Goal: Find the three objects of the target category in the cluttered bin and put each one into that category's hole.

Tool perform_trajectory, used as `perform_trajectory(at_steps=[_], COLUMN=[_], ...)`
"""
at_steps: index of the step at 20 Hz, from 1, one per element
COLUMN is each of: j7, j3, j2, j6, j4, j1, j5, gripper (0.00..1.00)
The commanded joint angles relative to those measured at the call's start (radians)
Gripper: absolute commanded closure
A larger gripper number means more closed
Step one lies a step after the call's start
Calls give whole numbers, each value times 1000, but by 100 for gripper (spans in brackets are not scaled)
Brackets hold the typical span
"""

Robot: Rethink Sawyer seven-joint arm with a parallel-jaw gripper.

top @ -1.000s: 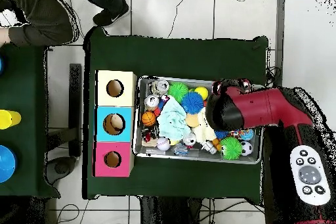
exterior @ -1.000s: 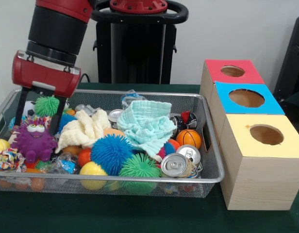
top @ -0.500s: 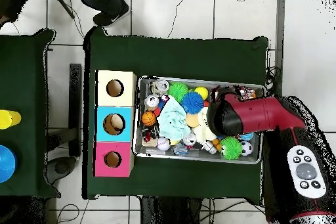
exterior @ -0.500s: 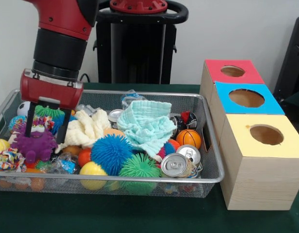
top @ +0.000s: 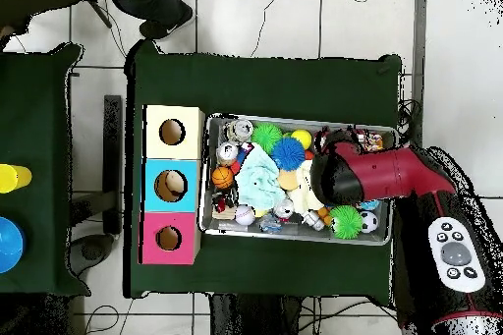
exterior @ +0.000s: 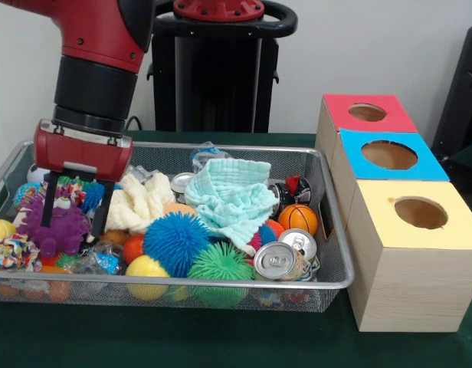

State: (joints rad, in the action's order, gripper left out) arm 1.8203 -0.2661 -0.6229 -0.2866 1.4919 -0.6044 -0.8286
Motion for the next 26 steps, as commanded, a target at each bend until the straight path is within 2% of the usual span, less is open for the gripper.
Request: perform_trajectory(at_steps=[1,9,15,26], j7=[78,47,50,9], j3=[-4,-25,-19,-44], j2=[36,3,29,81], j6=[71,61,87,86], j4=[11,-10,-19,-16], j1=[-23,-38,-28,-83], j5=[8,22,-1,-20], gripper=[0,0,0,0])
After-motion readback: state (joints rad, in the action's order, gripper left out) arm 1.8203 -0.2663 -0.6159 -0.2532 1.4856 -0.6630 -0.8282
